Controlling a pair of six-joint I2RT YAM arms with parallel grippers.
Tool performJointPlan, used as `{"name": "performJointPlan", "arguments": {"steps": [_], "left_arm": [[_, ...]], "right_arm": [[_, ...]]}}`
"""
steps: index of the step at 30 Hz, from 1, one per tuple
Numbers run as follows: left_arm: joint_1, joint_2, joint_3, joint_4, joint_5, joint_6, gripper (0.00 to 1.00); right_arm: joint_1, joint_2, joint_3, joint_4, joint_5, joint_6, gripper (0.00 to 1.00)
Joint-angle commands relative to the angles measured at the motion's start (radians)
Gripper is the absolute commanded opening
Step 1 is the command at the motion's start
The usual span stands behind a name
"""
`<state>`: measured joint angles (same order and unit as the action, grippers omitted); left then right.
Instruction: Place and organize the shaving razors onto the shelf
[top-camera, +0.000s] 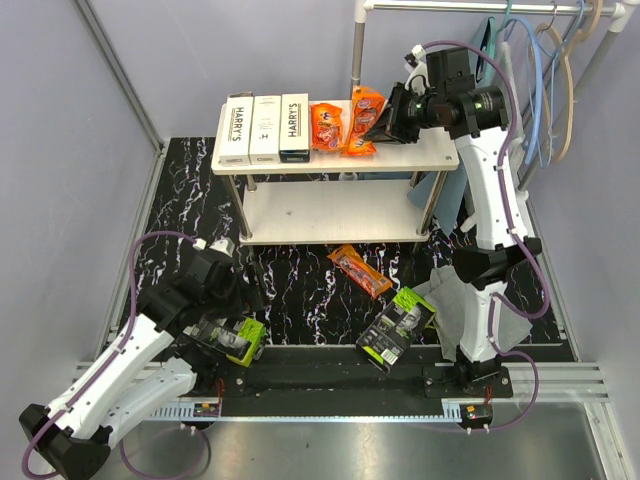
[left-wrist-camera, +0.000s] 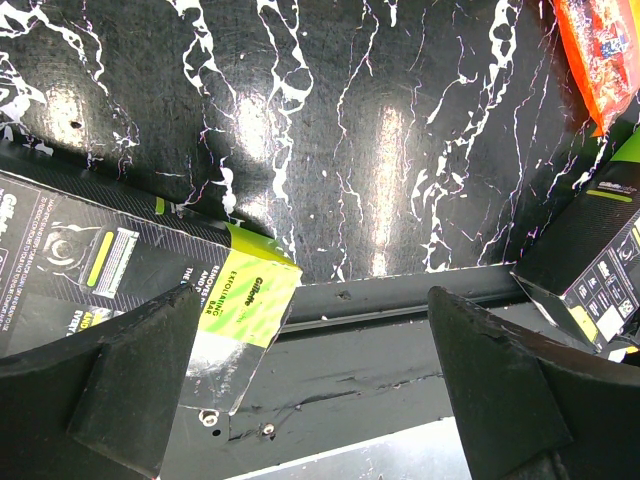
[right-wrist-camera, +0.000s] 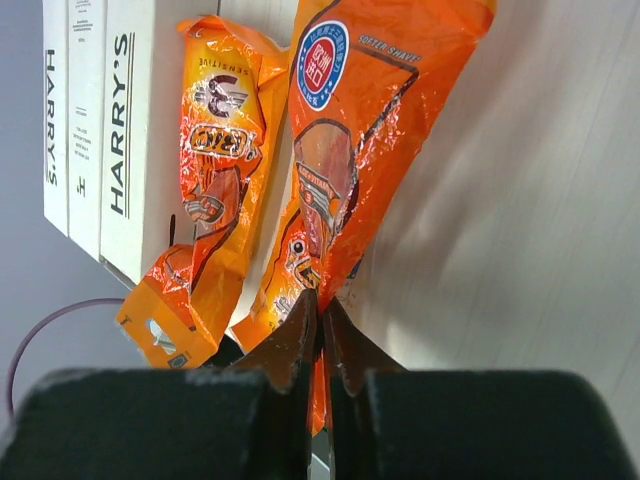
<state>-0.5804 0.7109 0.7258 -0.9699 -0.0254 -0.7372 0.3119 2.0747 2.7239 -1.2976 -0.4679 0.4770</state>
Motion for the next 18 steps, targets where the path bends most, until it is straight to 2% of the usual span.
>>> {"name": "performJointPlan", "arguments": {"steps": [1,7,11,18], "left_arm": [[0.002,0.001,-0.005,0.043,0.021,0.015,0.99],[0.002,-0.001,-0.006,0.045,0.042,0.015,0.99],[0.002,0.001,-0.006,0.043,0.045,0.015,0.99],[0.002,0.002,-0.008,0.043,0.045,0.015,0.99]], "right_arm": [[-0.008,0.018,0.033,0.041,-0.038,0.008,0.1],[-0.008,0.021,0.03,0.05,-0.035,0.009,0.15],[-0.01,0.015,0.028,0.058,-0.02,0.009,0.3],[-0.008,-0.016,-0.004,0.078,0.018,0.02,0.5]]}}
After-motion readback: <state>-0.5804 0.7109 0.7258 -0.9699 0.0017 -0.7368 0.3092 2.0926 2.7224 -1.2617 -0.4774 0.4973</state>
